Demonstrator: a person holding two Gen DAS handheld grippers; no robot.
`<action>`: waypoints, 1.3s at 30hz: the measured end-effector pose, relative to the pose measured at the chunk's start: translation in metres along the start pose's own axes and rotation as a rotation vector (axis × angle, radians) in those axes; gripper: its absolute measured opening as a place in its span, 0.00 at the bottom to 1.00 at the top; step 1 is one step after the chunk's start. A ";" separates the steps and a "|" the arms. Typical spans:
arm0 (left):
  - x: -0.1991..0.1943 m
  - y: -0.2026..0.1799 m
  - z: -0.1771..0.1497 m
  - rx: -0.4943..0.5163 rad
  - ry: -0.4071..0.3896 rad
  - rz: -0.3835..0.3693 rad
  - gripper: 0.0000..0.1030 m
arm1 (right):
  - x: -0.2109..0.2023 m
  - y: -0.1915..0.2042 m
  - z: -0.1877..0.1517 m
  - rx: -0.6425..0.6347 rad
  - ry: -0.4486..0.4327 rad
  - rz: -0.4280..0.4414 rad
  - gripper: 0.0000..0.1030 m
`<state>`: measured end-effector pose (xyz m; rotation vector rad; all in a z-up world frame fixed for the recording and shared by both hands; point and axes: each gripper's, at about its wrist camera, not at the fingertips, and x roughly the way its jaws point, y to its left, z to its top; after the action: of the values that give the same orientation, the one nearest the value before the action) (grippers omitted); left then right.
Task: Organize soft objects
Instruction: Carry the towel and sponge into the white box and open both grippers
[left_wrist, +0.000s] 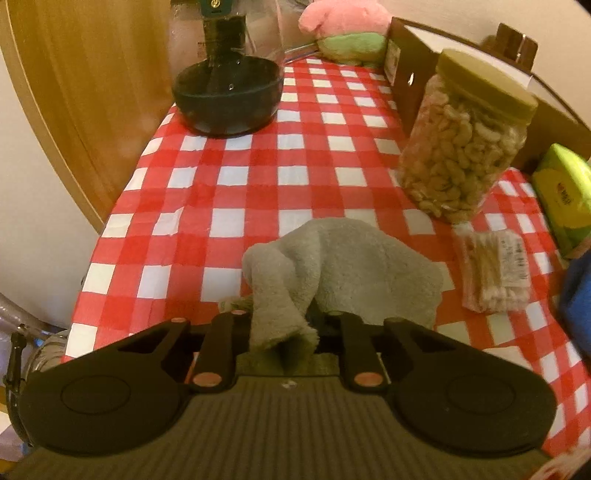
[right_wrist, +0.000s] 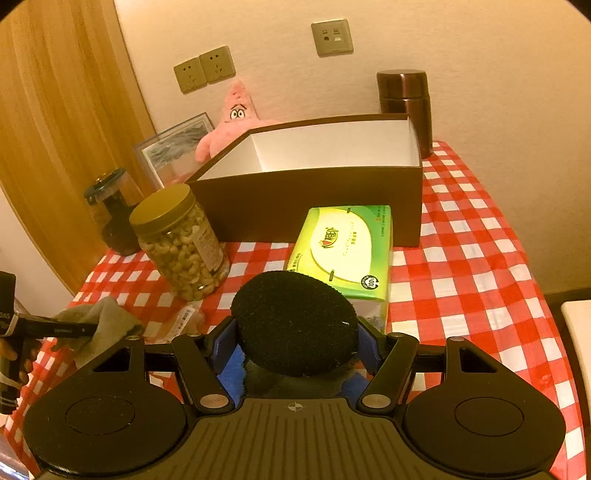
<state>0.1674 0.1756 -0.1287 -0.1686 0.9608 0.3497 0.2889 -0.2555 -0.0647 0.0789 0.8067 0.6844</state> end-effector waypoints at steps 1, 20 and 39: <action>-0.002 0.000 0.001 -0.003 -0.001 -0.010 0.15 | 0.000 0.000 0.000 -0.001 0.000 0.000 0.64; -0.092 0.008 0.079 0.064 -0.275 0.011 0.15 | 0.010 0.006 0.045 -0.052 -0.051 0.072 0.64; -0.075 -0.070 0.244 0.169 -0.444 -0.163 0.15 | 0.096 -0.004 0.175 -0.035 -0.134 0.066 0.64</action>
<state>0.3418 0.1659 0.0700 -0.0118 0.5290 0.1439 0.4590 -0.1695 -0.0044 0.1182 0.6659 0.7471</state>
